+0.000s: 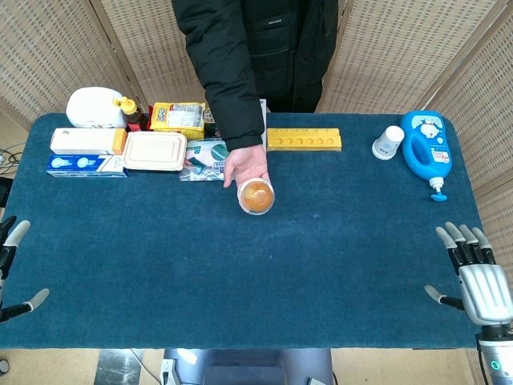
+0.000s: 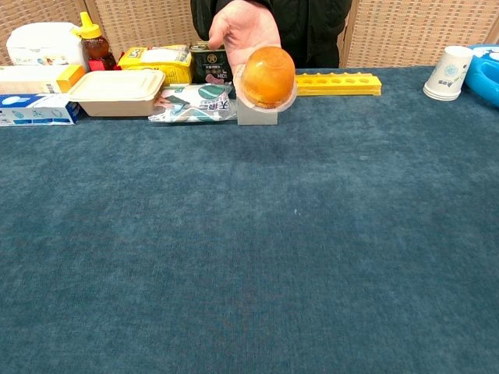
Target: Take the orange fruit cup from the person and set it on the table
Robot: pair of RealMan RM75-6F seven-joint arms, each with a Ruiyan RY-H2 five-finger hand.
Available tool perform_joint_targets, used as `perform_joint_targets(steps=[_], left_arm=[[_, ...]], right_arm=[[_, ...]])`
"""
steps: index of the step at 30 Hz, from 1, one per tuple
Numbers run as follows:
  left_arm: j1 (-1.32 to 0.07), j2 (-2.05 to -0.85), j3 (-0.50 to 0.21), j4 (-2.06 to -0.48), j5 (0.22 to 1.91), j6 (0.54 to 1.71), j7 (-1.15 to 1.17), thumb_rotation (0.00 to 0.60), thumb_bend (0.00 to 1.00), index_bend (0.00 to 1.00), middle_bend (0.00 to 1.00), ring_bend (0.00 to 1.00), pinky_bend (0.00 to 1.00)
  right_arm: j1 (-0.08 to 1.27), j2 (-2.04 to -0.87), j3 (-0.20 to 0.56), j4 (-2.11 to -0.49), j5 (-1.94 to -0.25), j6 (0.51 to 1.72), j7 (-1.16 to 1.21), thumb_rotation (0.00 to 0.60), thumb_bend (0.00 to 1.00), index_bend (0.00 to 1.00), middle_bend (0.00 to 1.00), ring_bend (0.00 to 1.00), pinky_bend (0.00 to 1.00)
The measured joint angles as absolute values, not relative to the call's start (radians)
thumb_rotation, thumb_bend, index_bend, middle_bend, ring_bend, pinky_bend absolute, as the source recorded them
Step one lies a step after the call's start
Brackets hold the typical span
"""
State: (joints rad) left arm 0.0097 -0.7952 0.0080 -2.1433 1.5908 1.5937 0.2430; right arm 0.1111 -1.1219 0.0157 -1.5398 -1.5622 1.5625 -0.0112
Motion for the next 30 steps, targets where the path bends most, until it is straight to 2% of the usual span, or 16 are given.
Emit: perform_joint_targets(steps=[7, 13, 18, 22, 26, 30], left_arm=[[0.016, -0.794, 0.006, -2.145, 1.588, 1.6, 0.24, 0.6, 0.01, 0.0, 0.0, 0.0, 0.01], [0.011, -0.792, -0.007, -2.145, 1.56, 1.596, 0.234, 0.6, 0.01, 0.0, 0.0, 0.0, 0.01], [0.002, -0.787, -0.018, -2.145, 1.523, 1.581, 0.226, 0.6, 0.01, 0.0, 0.0, 0.0, 0.01], [-0.01, -0.783, -0.027, -2.144, 1.495, 1.563, 0.224, 0.6, 0.01, 0.0, 0.0, 0.0, 0.01], [-0.02, -0.782, -0.036, -2.144, 1.47, 1.547, 0.226, 0.6, 0.01, 0.0, 0.0, 0.0, 0.01], [-0.029, -0.781, -0.044, -2.145, 1.442, 1.536, 0.228, 0.6, 0.01, 0.0, 0.0, 0.0, 0.01]], right_arm=[[0.129, -1.123, 0.024, -1.544, -1.572, 1.53, 0.026, 0.542, 0.0, 0.03, 0.01, 0.0, 0.0], [0.206, -1.094, 0.056, -1.613, -1.572, 1.427, 0.05, 0.541, 0.01, 0.04, 0.02, 0.0, 0.0], [0.331, -1.076, 0.124, -1.716, -1.541, 1.286, 0.018, 0.55, 0.02, 0.06, 0.02, 0.0, 0.0], [0.443, -1.084, 0.188, -1.777, -1.501, 1.175, -0.018, 0.592, 0.05, 0.07, 0.03, 0.0, 0.02], [0.562, -1.129, 0.249, -1.801, -1.428, 1.061, -0.056, 0.6, 0.07, 0.07, 0.04, 0.0, 0.03], [0.647, -1.203, 0.283, -1.794, -1.357, 0.996, -0.11, 0.6, 0.07, 0.08, 0.05, 0.0, 0.05]])
